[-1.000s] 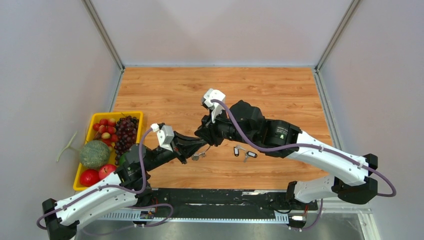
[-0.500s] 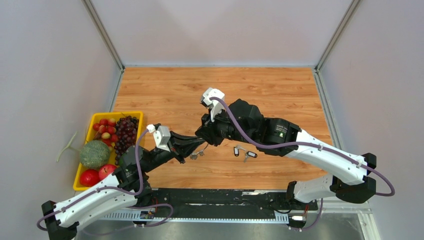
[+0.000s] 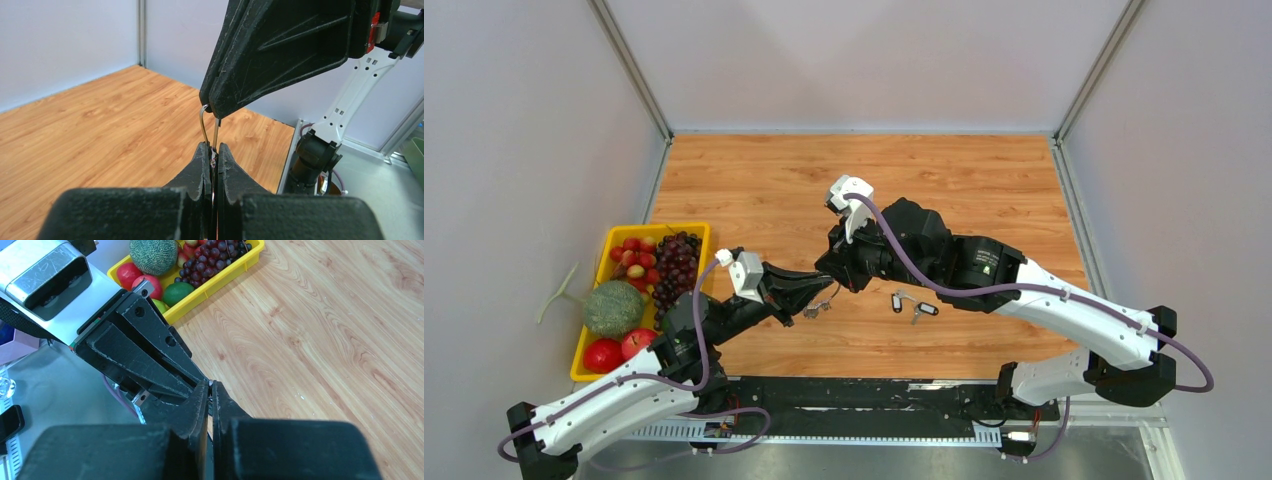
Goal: Put the keys on the keyring
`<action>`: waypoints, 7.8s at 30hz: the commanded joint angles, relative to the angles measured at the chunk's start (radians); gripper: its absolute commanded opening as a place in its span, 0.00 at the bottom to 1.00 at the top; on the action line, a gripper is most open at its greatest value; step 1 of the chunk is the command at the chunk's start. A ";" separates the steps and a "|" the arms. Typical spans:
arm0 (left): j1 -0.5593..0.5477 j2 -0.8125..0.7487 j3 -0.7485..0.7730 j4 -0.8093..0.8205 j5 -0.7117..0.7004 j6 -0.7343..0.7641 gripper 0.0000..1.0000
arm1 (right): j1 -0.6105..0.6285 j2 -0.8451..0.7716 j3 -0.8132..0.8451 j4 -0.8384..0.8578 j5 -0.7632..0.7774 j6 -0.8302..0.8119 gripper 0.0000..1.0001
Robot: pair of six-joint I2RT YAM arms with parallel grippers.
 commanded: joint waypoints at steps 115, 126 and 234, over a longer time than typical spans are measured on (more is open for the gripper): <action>0.003 0.138 0.040 0.264 -0.053 0.207 0.46 | 0.084 -0.023 0.011 0.072 0.365 0.073 0.00; 0.003 0.130 0.038 0.245 -0.050 0.206 0.45 | 0.085 -0.025 0.014 0.072 0.380 0.076 0.00; 0.003 0.085 0.038 0.179 -0.112 0.198 0.36 | 0.123 -0.021 0.028 0.078 0.439 0.075 0.00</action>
